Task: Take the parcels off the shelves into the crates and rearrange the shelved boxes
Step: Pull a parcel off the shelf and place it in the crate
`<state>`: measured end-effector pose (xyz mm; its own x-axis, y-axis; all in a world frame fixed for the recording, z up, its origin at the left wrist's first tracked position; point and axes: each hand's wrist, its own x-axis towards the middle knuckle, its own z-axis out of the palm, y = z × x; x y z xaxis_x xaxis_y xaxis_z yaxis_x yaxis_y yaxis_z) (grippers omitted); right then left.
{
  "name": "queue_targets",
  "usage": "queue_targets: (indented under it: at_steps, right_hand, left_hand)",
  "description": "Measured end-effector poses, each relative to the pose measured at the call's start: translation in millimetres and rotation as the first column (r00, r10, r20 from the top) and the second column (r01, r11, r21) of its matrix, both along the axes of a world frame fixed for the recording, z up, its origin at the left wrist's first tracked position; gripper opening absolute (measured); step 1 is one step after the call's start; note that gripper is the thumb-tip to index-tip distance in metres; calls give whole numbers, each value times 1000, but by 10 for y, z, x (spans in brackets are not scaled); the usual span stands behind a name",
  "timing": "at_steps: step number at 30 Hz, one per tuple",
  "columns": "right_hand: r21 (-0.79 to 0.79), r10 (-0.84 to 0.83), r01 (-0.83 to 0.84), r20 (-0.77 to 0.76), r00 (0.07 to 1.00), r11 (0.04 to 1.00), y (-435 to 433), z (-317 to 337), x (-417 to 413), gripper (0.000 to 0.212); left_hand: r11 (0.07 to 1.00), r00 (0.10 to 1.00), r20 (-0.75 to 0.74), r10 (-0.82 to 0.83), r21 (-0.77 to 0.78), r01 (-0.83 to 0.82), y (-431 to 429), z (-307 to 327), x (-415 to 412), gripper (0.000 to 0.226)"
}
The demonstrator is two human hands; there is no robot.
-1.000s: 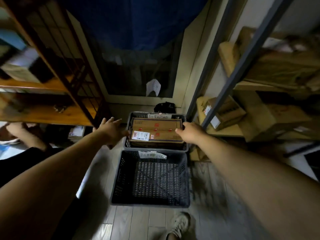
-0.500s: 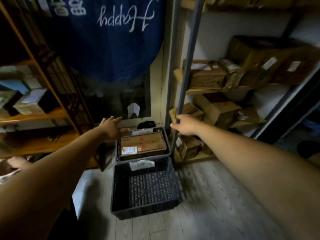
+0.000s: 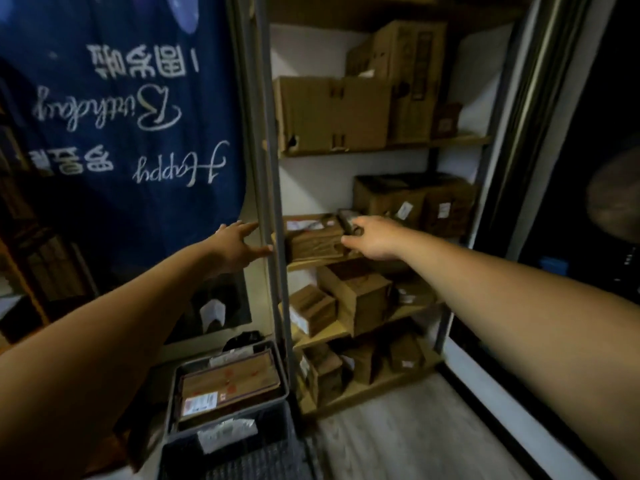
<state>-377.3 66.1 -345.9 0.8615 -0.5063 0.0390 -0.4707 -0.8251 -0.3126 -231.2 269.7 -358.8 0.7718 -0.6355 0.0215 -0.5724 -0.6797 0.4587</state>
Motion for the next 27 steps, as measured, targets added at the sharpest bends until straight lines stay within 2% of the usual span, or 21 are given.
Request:
queue_targets:
  at_steps: [8,12,23,27]
  right_hand:
    - [-60,-108,109,24,994,992,-889,545,-774,70]
    - [-78,-114,122,102,988,989,-1199,790,-1005,69]
    - [-152,-54,90,228,972,984,-1732,1541,-644,70]
    - [-212,-94,157,280,955,965,-2027,1908,-363,70]
  left_hand:
    - [998,995,92,-27,-48,31,-955,568,-621,77]
    - [993,988,142,-54,-92,68,-1291,894,-786,77]
    - [979,936,343,-72,-155,133,-1930,1928,-605,76]
    - [961,906,413,-97,-199,194,-2227,2234,-291,76]
